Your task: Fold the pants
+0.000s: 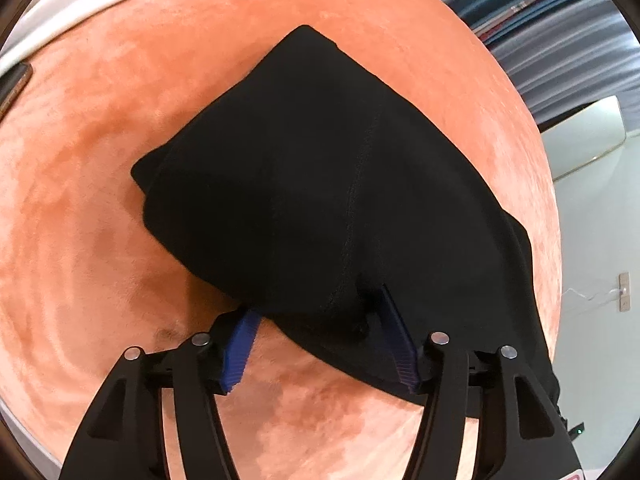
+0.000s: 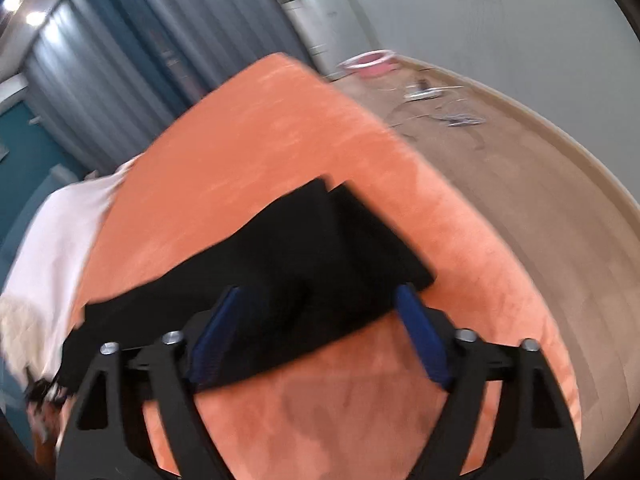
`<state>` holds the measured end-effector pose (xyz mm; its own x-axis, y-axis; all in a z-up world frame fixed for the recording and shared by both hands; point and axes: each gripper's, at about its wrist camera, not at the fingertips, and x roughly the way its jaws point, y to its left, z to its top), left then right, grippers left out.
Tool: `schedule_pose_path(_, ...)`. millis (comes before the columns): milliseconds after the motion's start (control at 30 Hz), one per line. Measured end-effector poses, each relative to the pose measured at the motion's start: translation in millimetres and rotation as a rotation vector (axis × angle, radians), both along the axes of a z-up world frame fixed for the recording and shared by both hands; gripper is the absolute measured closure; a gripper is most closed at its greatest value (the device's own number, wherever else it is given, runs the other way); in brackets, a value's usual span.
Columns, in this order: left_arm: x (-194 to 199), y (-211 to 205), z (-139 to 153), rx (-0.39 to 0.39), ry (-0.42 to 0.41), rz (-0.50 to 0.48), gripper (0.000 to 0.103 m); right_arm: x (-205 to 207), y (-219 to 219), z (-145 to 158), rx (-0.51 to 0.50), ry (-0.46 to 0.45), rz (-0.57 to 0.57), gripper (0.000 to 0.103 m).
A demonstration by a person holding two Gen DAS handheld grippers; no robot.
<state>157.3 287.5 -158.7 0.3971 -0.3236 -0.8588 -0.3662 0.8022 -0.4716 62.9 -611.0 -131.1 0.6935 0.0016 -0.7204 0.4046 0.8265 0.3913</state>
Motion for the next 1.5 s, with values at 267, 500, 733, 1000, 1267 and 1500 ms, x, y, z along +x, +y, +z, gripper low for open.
schedule_pose_path(267,-2,7,-1,-0.036,0.019,-0.018,0.046,1,43,105,-0.367,-0.283,0.265,0.092)
schedule_pose_path(500,-2,2,1,-0.010,0.022,-0.076,0.046,-54,-36,8,-0.417,0.222,0.020,0.084)
schedule_pose_path(733,1,-12,4,0.051,0.036,-0.071,0.040,-53,-25,18,0.058,-0.022,0.053,0.042)
schedule_pose_path(1000,4,0,2,0.036,0.038,-0.008,0.072,38,21,-4,0.000,0.122,0.004,0.099)
schedule_pose_path(1267,7,26,19,-0.116,-0.021,-0.085,0.085,4,0,51,-0.053,-0.006,-0.050,0.099)
schedule_pose_path(1500,-6,30,-2,-0.159,0.001,-0.127,0.072,-27,7,12,-0.087,0.050,-0.163,0.079)
